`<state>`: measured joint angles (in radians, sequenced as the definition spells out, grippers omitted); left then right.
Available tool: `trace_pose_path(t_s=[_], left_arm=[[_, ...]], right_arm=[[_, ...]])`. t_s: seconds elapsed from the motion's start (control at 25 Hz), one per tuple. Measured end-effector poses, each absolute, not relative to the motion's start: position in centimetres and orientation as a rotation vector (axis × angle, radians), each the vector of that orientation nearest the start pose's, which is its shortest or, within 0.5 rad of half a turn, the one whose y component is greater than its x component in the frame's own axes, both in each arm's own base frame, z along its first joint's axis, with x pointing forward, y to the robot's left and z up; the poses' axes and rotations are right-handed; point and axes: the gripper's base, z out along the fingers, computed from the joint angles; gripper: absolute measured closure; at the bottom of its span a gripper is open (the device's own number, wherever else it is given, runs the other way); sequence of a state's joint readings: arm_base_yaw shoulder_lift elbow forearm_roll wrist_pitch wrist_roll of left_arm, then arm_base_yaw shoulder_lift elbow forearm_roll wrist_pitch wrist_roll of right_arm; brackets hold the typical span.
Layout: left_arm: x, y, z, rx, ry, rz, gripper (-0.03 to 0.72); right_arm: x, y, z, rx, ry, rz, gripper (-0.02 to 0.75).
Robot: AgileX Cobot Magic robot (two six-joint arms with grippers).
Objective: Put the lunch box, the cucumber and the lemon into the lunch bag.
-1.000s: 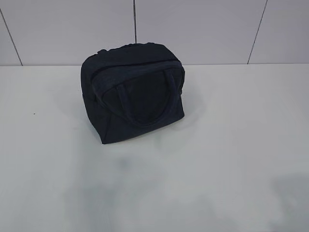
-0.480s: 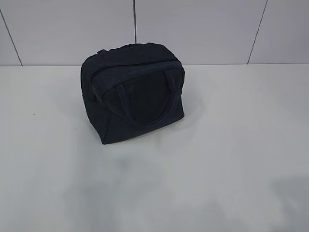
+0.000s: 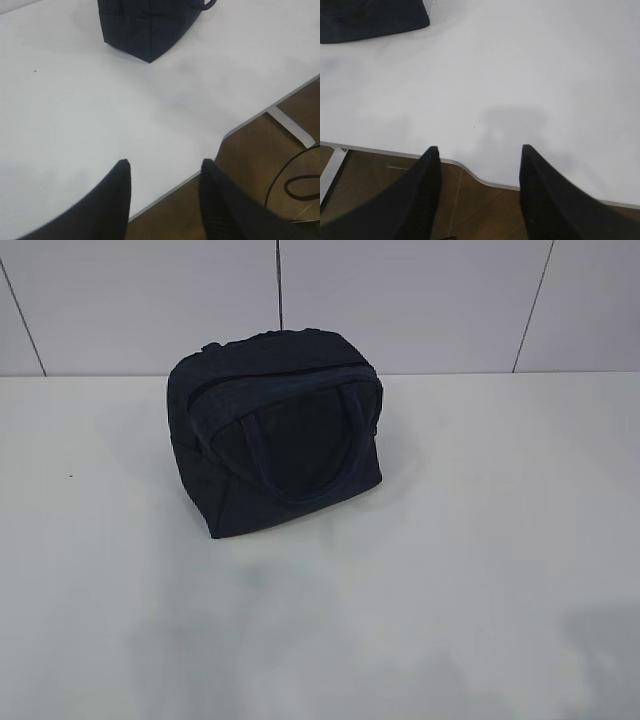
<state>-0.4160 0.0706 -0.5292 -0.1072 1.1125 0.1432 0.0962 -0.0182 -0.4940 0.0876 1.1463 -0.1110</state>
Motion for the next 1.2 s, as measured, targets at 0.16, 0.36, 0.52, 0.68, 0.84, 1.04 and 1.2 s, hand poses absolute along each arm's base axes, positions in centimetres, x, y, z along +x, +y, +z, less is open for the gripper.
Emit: trace_pose_path(t_s=[0.16,0.36,0.52,0.68,0.84,1.04,1.2], left_arm=[[-0.13,-0.51,28.07,0.596,2.064,-0.236,0.373],[-0.11,-0.50,28.08,0.595,2.062,-0.234,0.385],[-0.11,-0.50,28.08,0.595,2.062,-0.234,0.386],[-0.11,-0.50,28.08,0.595,2.062,-0.234,0.387],[-0.11,-0.50,28.08,0.595,2.062,-0.234,0.390],[-0.11,-0.50,28.08,0.591,2.063,-0.231,0.394],[-0.07,-0.50,28.08,0.511,2.081,-0.187,0.400]], right_arm=[[-1.16,0.62,26.89,-0.228,2.104,0.097,0.355],[-1.16,0.62,26.89,-0.228,2.104,0.097,0.355],[-1.16,0.62,26.89,-0.228,2.104,0.097,0.356],[-1.16,0.62,26.89,-0.228,2.104,0.097,0.356],[-1.16,0.62,26.89,-0.228,2.104,0.097,0.355],[-1.16,0.62,26.89,-0.228,2.104,0.097,0.355],[-1.16,0.62,26.89,-0.226,2.104,0.098,0.356]])
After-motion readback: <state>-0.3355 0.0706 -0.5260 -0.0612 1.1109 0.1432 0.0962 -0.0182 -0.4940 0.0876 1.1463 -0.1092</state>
